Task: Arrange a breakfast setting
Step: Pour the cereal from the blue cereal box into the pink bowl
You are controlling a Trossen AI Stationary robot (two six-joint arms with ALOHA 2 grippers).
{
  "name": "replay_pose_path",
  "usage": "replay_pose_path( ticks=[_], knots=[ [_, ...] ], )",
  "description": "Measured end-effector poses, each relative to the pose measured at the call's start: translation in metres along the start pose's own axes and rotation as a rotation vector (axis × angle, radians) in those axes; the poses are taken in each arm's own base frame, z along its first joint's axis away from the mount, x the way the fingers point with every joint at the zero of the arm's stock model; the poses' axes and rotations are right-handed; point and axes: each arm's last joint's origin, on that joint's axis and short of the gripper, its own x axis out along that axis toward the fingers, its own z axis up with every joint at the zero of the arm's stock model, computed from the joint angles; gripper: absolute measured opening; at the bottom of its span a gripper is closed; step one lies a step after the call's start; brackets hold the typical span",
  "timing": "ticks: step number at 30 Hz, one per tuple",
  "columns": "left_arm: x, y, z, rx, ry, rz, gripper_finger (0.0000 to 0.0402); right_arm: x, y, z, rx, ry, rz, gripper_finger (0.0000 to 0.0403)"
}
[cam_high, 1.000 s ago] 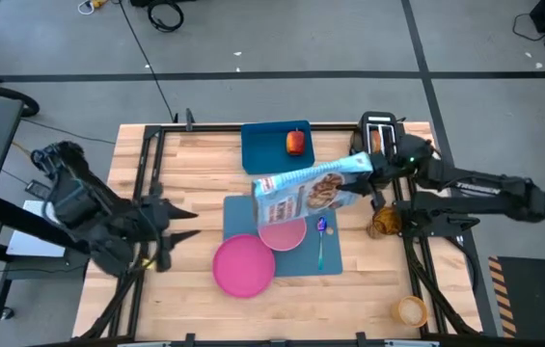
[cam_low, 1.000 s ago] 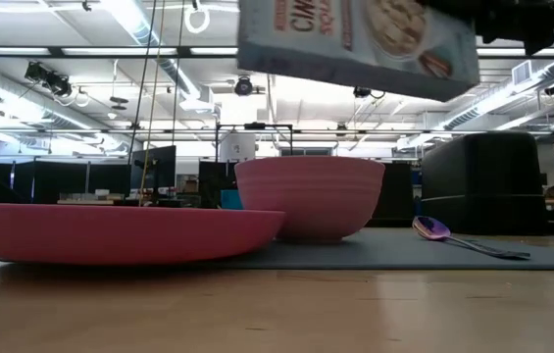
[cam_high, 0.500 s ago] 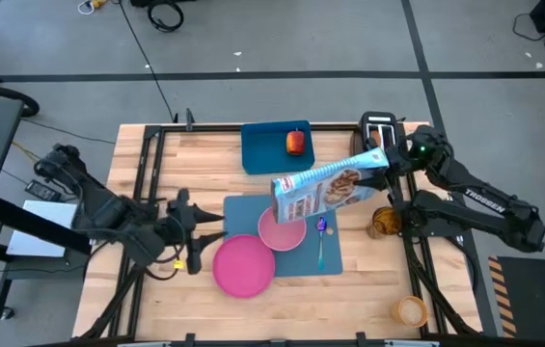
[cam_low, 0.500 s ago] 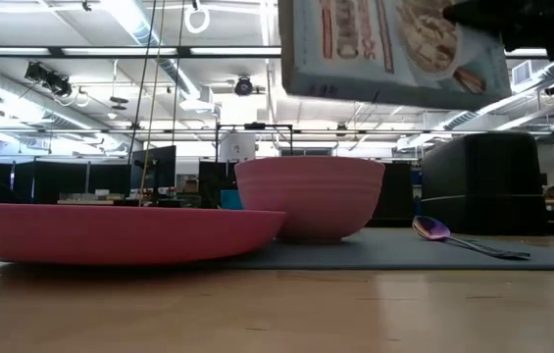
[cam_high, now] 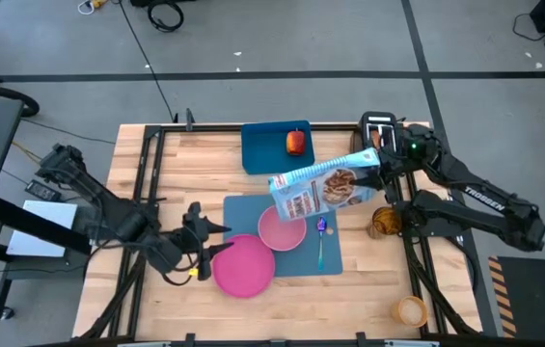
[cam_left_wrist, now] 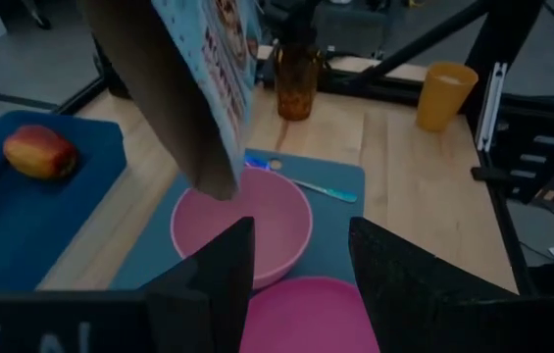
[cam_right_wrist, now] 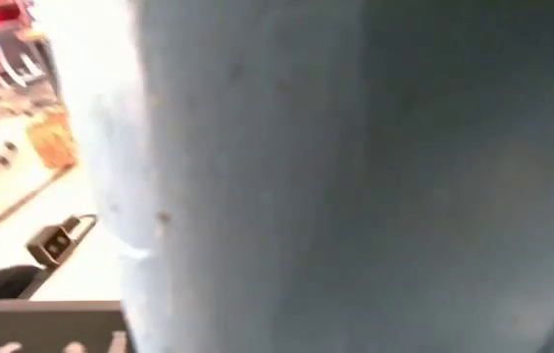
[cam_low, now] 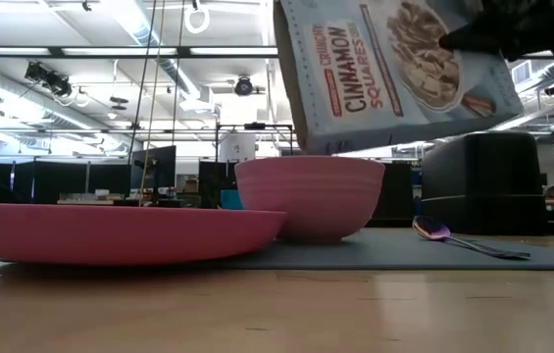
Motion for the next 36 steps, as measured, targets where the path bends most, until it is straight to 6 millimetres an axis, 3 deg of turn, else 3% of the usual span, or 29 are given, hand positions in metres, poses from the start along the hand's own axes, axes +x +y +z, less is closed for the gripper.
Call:
replay_pose_path(
  ticks=[8,22,36],
  knots=[
    [0.001,0.001,-0.003,0.014,0.008,0.005,0.0176,0.005,0.004,0.014,-0.043,0.087,0.005,0.0127],
    [0.007,0.007,-0.001,0.002,0.01,0.038,0.0176,0.031,0.026,0.043,-0.216,0.259,0.042,0.0127],
    [0.009,0.009,0.0,-0.012,0.018,0.036,0.0176,0.037,0.036,0.056,-0.275,0.243,0.059,0.0127]
  ],
)
